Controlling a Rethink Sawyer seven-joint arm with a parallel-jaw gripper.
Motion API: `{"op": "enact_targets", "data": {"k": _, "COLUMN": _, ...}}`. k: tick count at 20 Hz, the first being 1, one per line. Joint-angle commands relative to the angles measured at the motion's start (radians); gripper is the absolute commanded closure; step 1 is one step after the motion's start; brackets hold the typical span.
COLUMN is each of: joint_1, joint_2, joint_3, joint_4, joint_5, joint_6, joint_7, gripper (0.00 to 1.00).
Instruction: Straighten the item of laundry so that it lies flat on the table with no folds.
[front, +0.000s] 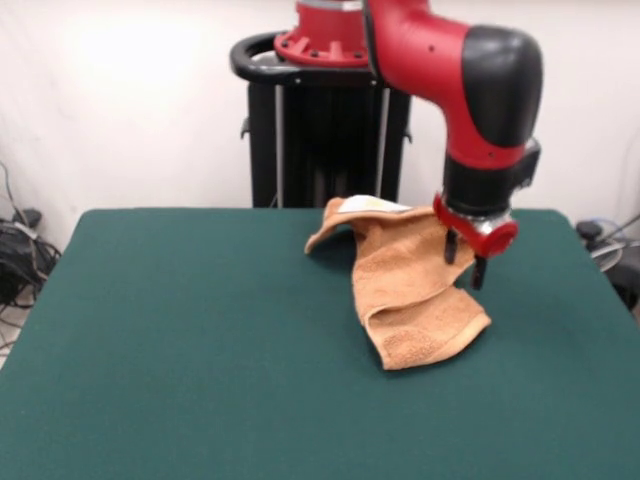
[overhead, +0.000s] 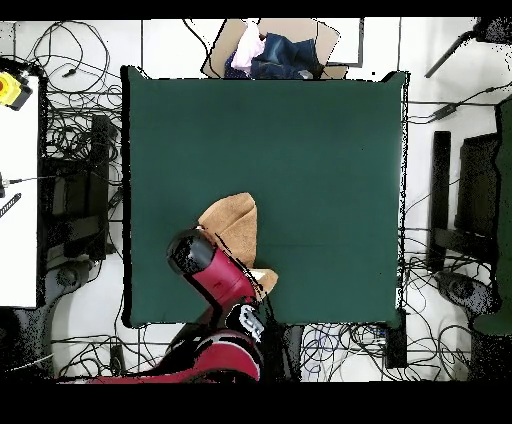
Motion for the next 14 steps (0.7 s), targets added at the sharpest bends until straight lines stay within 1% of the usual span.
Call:
{"op": "enact_targets", "data": {"k": 1, "joint_1": -0.031, "joint_2": 0.089, "joint_3": 0.153, "joint_4": 0.053, "joint_5": 0.031, "joint_6": -0.136, "joint_7": 0.336, "gripper": 0.0}}
{"op": "enact_targets", "data": {"k": 5, "joint_1": -0.061, "joint_2": 0.117, "joint_3": 0.183, "joint_4": 0.064, "joint_5": 0.012, "joint_6": -0.187, "joint_7": 0.349, "gripper": 0.0}}
{"op": "enact_targets", "data": {"k": 8, "joint_1": -0.085, "joint_2": 0.127, "joint_3": 0.181, "joint_4": 0.065, "joint_5": 0.003, "joint_6": -0.195, "joint_7": 0.333, "gripper": 0.0}}
{"op": "enact_targets", "data": {"k": 10, "joint_1": -0.095, "joint_2": 0.126, "joint_3": 0.158, "joint_4": 0.059, "joint_5": 0.004, "joint_6": -0.178, "joint_7": 0.304, "gripper": 0.0}}
{"op": "enact_targets", "data": {"k": 14, "joint_1": -0.151, "joint_2": 0.134, "joint_3": 0.159, "joint_4": 0.067, "joint_5": -0.033, "joint_6": -0.189, "joint_7": 0.272, "gripper": 0.0}}
